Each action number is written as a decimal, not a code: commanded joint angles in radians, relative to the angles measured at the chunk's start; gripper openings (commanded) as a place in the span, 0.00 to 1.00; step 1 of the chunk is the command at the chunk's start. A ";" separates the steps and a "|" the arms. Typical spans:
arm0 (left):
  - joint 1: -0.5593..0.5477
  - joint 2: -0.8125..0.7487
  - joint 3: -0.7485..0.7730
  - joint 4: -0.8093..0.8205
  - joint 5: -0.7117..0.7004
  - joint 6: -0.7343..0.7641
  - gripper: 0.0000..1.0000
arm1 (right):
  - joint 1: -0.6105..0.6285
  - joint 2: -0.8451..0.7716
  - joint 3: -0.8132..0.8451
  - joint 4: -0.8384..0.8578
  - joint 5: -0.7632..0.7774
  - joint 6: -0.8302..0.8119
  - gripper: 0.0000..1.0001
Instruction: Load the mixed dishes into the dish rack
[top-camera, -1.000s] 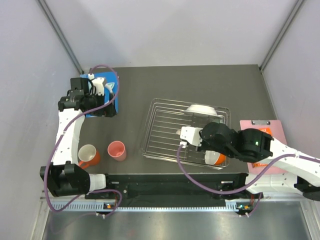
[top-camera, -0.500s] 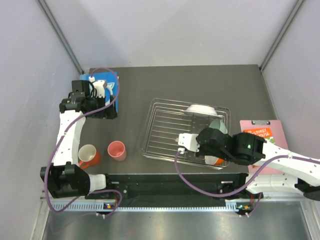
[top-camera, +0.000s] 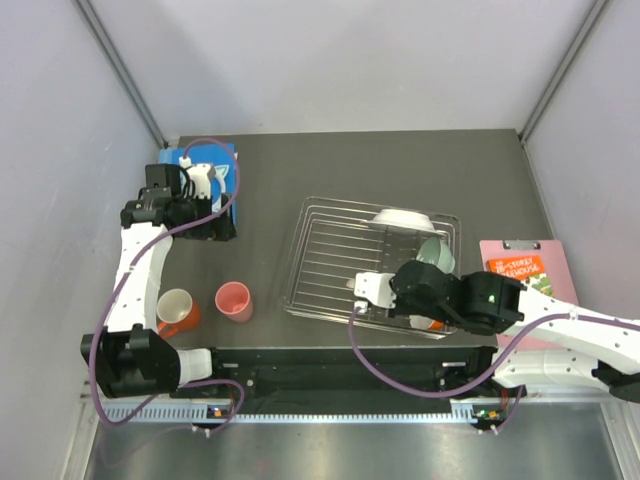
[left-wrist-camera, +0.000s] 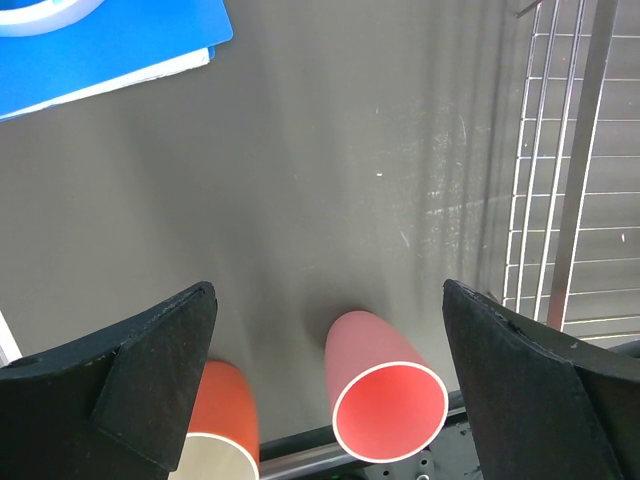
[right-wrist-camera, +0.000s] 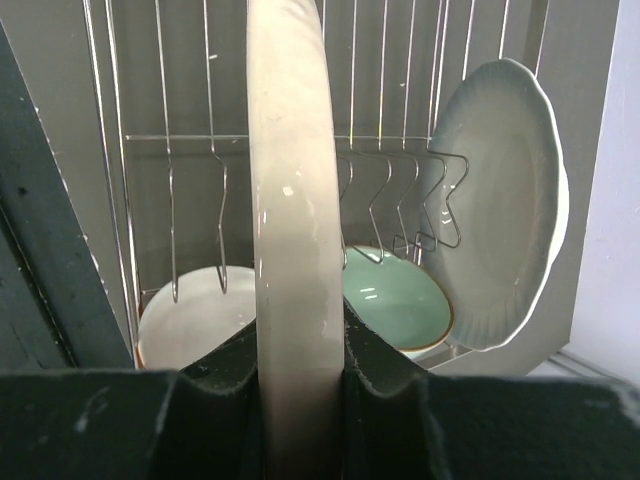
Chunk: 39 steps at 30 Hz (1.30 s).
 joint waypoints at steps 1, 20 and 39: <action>-0.002 -0.039 -0.004 0.043 0.017 -0.006 0.99 | 0.005 -0.015 0.011 0.109 0.063 -0.050 0.00; -0.002 -0.041 -0.042 0.059 0.013 0.010 0.99 | 0.005 0.002 0.168 0.069 0.112 -0.079 0.00; -0.002 -0.047 -0.050 0.056 0.011 0.014 0.99 | -0.111 -0.035 -0.026 0.207 0.054 -0.118 0.00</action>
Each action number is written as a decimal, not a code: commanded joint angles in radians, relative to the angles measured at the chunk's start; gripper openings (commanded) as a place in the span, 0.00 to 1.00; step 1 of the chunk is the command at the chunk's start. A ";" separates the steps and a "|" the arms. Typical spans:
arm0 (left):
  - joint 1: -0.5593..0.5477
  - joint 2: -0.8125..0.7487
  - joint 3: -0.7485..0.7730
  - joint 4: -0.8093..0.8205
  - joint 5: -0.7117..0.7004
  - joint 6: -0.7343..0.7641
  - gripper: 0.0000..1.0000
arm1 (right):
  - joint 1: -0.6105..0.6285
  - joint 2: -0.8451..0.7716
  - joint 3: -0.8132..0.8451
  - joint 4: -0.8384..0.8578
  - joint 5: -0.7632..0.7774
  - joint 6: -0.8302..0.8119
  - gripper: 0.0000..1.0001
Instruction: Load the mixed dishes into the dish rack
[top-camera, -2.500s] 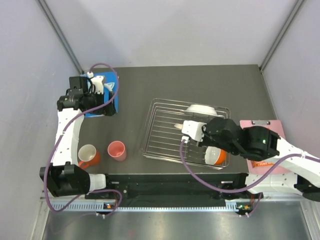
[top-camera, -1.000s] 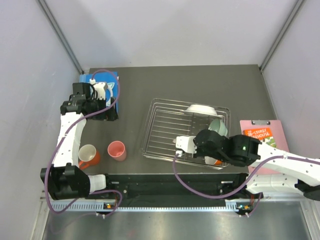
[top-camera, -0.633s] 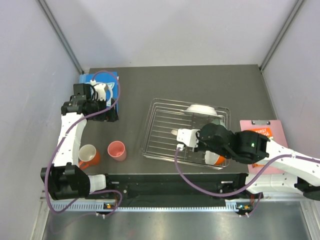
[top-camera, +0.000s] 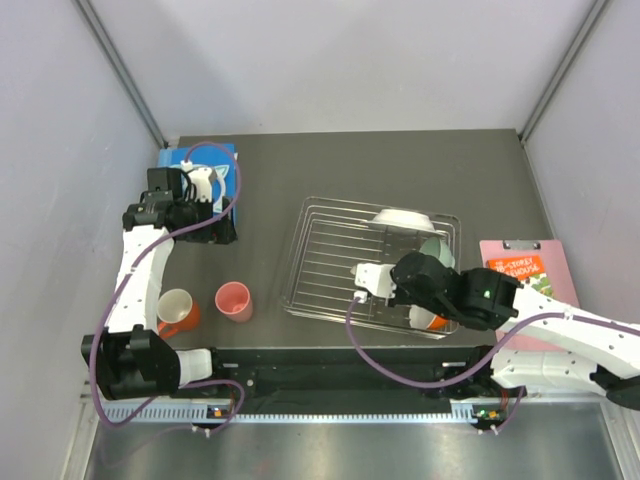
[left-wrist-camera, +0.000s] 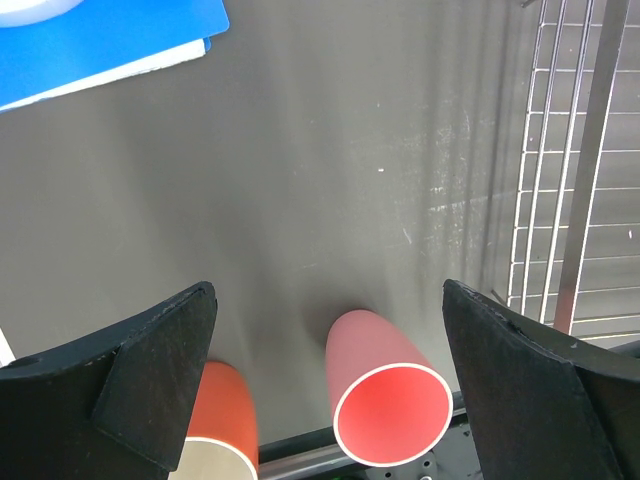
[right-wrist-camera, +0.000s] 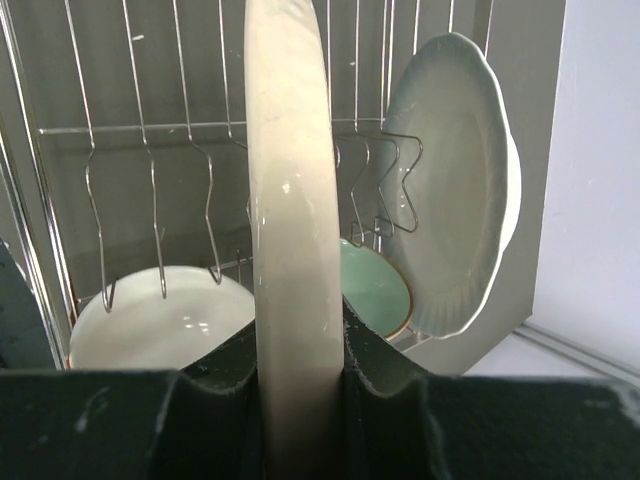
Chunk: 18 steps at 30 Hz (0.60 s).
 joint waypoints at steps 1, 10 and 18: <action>-0.003 -0.035 -0.017 0.036 0.007 0.010 0.99 | -0.042 -0.045 -0.010 0.153 0.001 -0.035 0.00; -0.002 -0.036 -0.020 0.043 0.022 0.007 0.99 | -0.070 0.004 -0.045 0.213 -0.026 -0.053 0.00; -0.002 -0.036 -0.017 0.040 0.018 0.013 0.99 | -0.103 0.060 -0.054 0.227 -0.032 -0.018 0.00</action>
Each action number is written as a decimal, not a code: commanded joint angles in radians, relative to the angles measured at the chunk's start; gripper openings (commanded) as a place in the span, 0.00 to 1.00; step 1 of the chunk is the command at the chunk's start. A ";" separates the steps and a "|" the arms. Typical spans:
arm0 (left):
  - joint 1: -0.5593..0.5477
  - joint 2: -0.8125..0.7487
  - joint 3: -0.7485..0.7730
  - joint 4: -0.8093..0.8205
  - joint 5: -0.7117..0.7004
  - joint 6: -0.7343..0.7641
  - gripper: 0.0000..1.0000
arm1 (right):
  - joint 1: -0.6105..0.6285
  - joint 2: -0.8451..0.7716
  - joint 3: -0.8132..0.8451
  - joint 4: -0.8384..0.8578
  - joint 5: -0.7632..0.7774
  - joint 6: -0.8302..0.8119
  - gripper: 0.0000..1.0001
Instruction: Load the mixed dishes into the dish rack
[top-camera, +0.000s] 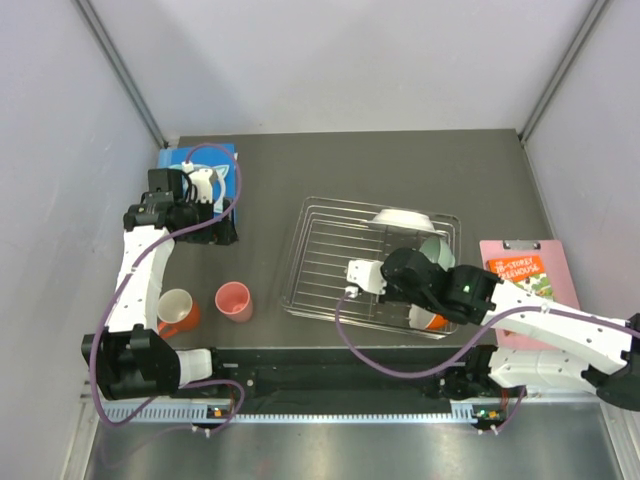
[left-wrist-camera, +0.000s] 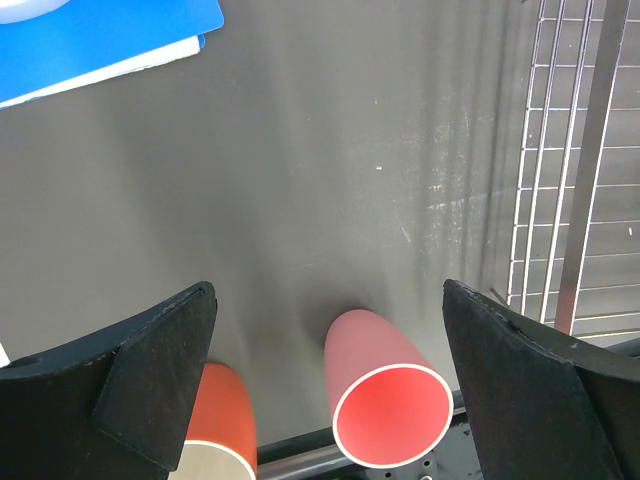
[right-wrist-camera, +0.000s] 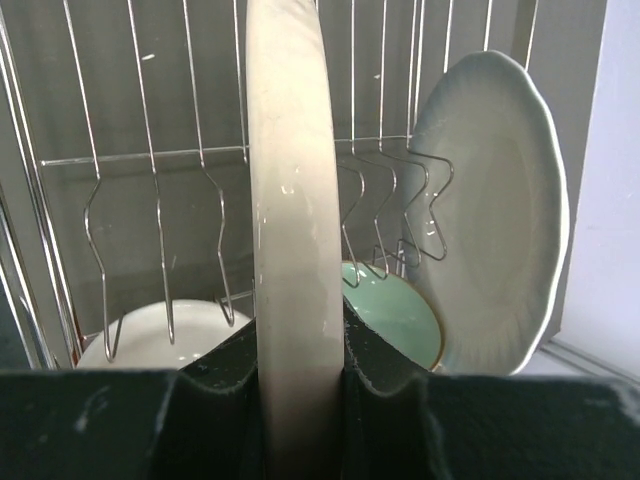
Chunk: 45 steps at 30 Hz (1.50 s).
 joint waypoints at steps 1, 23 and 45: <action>-0.002 -0.035 -0.004 0.033 0.011 0.011 0.99 | -0.036 0.013 0.016 0.106 0.032 0.014 0.00; -0.002 -0.030 -0.020 0.033 0.000 0.023 0.99 | -0.041 0.106 0.160 0.079 0.069 -0.073 0.00; -0.002 -0.018 -0.020 0.021 0.016 0.022 0.99 | -0.087 0.030 -0.023 0.026 0.161 -0.064 0.00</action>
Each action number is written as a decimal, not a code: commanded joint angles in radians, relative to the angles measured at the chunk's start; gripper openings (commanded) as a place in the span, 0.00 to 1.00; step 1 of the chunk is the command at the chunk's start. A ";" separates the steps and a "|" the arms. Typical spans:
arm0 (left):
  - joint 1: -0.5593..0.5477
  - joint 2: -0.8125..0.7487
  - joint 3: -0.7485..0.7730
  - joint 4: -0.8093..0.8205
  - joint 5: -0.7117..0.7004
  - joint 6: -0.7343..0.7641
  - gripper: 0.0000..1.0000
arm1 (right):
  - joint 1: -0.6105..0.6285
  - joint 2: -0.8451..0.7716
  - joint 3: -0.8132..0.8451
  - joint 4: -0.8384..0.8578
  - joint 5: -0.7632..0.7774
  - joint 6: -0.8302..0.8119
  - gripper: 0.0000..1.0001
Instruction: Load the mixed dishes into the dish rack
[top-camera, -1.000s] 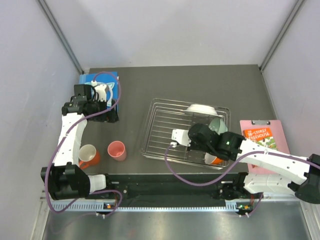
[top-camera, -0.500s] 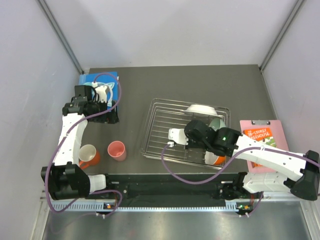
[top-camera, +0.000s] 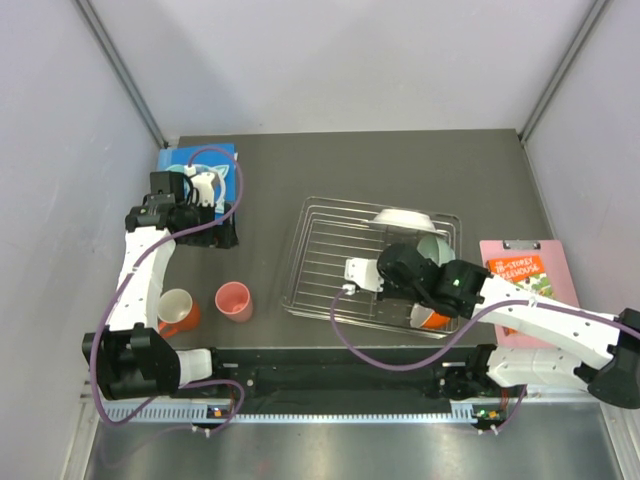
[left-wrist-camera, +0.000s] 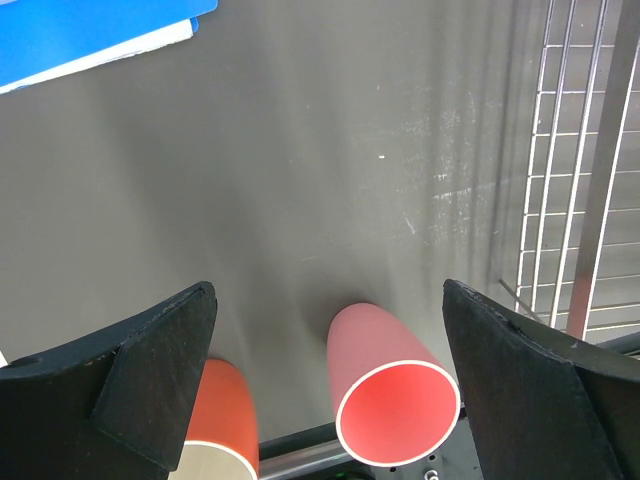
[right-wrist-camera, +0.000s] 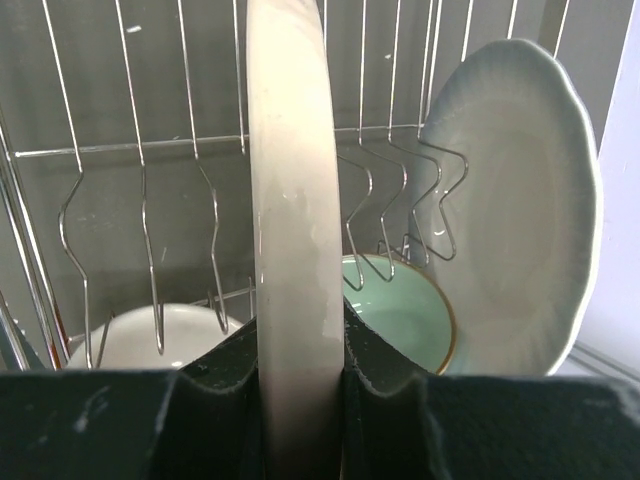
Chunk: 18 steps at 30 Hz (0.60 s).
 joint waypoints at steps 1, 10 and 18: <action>-0.002 -0.018 0.006 0.021 0.015 0.006 0.99 | -0.036 -0.042 -0.032 0.025 0.183 -0.031 0.00; -0.002 -0.019 0.009 0.017 0.012 0.011 0.99 | -0.041 0.007 -0.030 -0.014 0.227 0.010 0.00; 0.000 -0.015 0.019 0.010 0.011 0.020 0.99 | -0.038 0.042 0.020 -0.050 0.216 0.111 0.30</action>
